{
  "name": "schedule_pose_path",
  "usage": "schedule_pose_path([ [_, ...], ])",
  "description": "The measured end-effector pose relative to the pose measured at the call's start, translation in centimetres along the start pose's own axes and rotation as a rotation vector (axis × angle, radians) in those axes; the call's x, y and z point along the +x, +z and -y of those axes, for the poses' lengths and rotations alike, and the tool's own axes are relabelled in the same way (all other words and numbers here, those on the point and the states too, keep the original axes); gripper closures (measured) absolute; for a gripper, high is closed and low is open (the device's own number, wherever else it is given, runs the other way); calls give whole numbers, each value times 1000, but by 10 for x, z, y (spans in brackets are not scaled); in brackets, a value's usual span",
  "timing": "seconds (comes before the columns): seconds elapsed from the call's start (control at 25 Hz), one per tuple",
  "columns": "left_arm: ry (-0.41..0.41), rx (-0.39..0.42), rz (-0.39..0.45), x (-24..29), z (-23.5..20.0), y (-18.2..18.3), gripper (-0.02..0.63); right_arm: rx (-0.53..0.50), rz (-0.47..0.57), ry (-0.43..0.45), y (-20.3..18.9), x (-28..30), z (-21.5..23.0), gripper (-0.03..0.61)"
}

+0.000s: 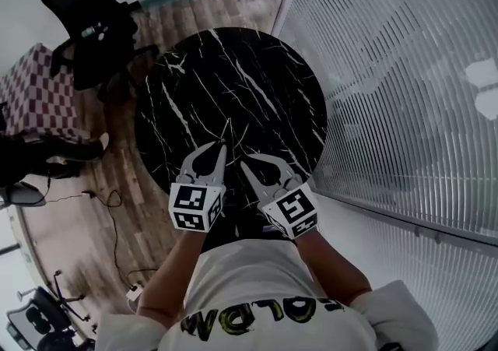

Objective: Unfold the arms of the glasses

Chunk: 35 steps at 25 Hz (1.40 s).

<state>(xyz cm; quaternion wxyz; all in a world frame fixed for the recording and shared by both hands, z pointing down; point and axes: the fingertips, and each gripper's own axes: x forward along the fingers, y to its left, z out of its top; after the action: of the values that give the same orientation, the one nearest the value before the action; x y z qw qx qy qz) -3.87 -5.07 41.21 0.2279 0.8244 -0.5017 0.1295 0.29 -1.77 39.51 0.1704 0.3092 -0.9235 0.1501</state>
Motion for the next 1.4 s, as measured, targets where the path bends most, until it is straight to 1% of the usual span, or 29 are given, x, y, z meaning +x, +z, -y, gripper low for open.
schedule_pose_path([
  [0.16,7,-4,90,-11,5,44,581,-42,44,-17,33,-9,0,549],
  [0.28,9,-19,141,-23,8,67,581,-63,65,-24,47,-12,-7,537],
  [0.36,15,-34,178,-31,9,78,581,-77,72,-35,51,-12,-12,534],
  [0.48,19,-83,233,-43,9,91,580,-97,86,-72,55,-11,-14,523],
  [0.56,15,-115,253,-47,9,96,581,-92,93,-76,55,-9,-16,509],
  [0.68,7,-136,278,-52,11,101,581,-102,95,-90,55,-7,-19,497],
  [0.8,-6,-145,288,-57,13,104,580,-143,98,-133,56,-7,-19,504],
  [0.92,-15,-144,284,-60,12,103,580,-159,101,-156,57,-8,-19,554],
  [1.2,-17,-143,267,-66,5,96,580,-210,97,-198,57,-17,-17,560],
  [1.4,-23,-137,245,-68,-1,88,580,-290,73,-239,56,-23,-9,561],
])
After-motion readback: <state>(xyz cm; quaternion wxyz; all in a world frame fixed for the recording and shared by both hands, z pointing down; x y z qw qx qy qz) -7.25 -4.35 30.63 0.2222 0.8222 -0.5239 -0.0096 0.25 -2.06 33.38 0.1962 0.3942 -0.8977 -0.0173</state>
